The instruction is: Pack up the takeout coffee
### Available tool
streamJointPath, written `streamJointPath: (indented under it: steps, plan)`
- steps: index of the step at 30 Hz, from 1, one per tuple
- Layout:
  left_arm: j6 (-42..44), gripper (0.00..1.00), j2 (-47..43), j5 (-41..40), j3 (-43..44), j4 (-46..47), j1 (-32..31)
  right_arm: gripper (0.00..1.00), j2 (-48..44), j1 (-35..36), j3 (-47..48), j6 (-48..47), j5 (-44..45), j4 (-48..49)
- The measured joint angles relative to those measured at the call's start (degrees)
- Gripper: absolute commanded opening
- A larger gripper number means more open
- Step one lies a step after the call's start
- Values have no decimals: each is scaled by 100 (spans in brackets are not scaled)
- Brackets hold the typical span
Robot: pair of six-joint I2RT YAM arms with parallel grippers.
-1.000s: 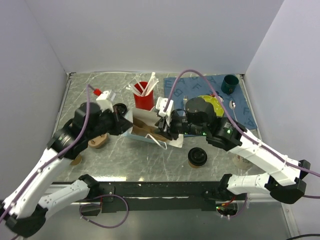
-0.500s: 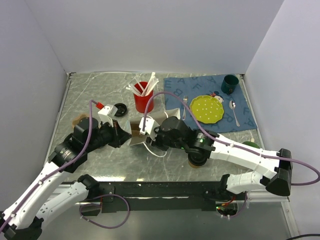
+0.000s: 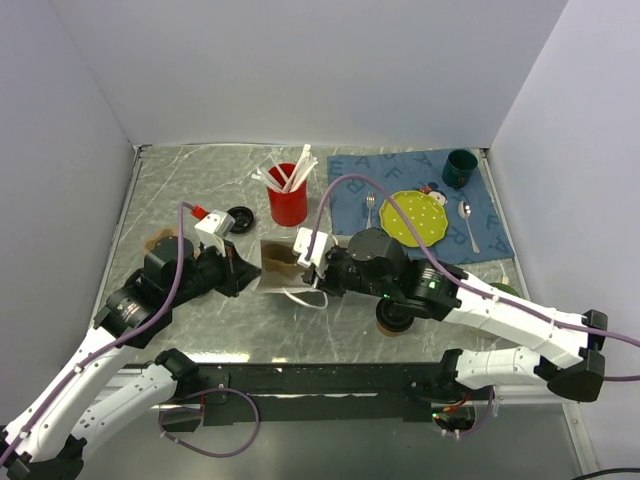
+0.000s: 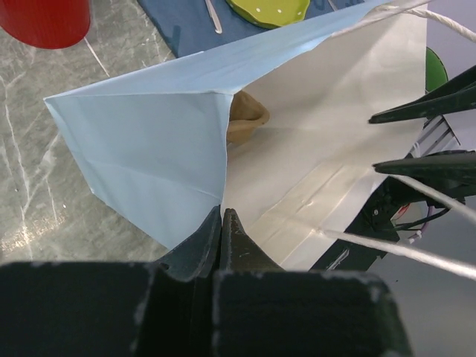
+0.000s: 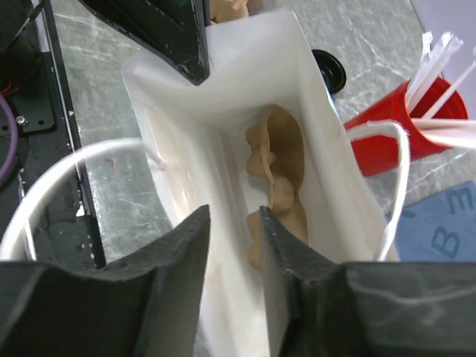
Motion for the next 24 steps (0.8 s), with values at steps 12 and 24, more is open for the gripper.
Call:
streamJointPath:
  steps: [12,24]
  plan:
    - [22,27,-31,-4,0,-13,0,32,804,0,-155,-385,365,330]
    - [-570,50,-15,-42,177,-632,0,37,643,140,-890,-490,376,391]
